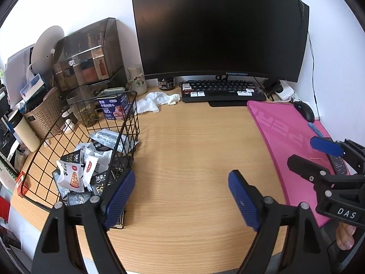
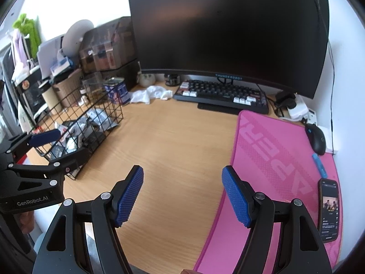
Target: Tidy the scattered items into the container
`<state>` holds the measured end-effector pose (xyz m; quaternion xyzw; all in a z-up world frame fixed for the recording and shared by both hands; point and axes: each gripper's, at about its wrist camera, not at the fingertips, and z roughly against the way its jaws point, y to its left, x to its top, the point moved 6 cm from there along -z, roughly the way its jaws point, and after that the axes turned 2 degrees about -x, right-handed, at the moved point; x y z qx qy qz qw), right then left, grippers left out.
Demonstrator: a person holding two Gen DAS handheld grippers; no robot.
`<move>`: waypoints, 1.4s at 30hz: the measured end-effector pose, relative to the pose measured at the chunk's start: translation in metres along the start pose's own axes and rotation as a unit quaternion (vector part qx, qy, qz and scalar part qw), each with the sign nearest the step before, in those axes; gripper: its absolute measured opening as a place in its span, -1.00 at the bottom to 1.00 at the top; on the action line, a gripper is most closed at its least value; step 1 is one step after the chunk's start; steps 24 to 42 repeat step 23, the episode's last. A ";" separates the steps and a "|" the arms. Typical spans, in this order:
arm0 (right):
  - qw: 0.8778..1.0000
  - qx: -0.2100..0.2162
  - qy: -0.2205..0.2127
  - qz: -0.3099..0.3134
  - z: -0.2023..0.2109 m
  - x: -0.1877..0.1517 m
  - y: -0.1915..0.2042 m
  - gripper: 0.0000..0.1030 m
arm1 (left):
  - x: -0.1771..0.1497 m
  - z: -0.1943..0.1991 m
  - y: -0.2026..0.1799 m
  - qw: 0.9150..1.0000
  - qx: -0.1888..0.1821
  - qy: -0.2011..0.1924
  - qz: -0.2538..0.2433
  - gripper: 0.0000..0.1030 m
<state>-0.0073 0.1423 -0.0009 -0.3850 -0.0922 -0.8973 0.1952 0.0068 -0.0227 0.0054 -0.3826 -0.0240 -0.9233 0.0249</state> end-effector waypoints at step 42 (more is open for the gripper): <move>1.000 0.003 0.004 0.001 -0.003 -0.002 0.003 0.38 | -0.002 -0.003 0.003 1.000 0.025 0.010 -0.004 0.64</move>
